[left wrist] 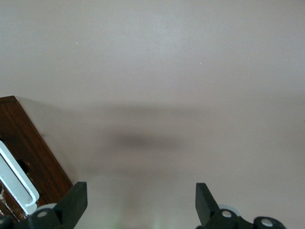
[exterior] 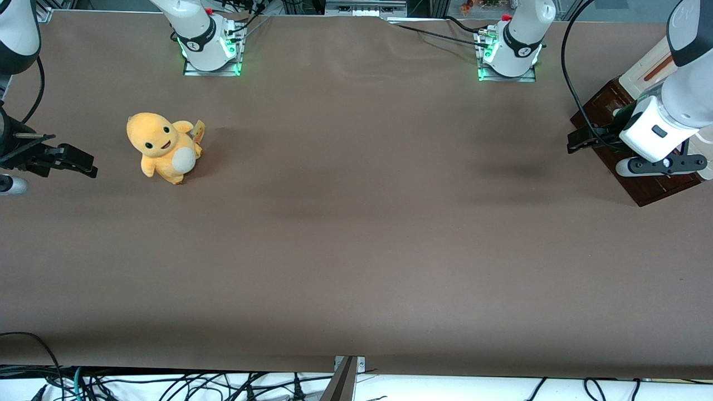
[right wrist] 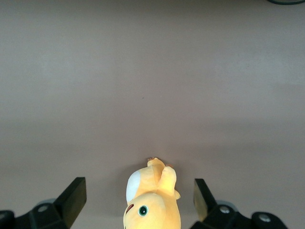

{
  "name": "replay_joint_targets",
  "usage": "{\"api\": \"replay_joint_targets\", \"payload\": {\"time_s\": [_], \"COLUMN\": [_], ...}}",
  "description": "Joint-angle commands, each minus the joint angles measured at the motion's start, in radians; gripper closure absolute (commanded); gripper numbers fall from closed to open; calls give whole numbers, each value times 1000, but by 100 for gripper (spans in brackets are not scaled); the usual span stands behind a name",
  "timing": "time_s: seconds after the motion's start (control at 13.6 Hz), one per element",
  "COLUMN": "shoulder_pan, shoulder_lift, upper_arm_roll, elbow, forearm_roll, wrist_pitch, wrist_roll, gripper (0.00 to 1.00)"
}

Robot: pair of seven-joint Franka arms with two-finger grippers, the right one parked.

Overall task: Open lower drawer with left arm only
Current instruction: 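Move the open left gripper down to the lower drawer's white handle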

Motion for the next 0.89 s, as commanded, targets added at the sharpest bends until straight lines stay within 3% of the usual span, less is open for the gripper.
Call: {"api": "replay_joint_targets", "payload": {"time_s": [0.0, 0.22, 0.52, 0.81], "shoulder_pan": [-7, -7, -25, -22], "shoulder_lift": [10, 22, 40, 69], "upper_arm_roll": [-5, -5, -45, -70], "elbow": [38, 39, 54, 54], "forearm_roll": [-3, 15, 212, 289], "wrist_pitch": [-31, -32, -35, -205], "wrist_roll": [14, 5, -47, -67], "gripper": [0, 0, 0, 0]}}
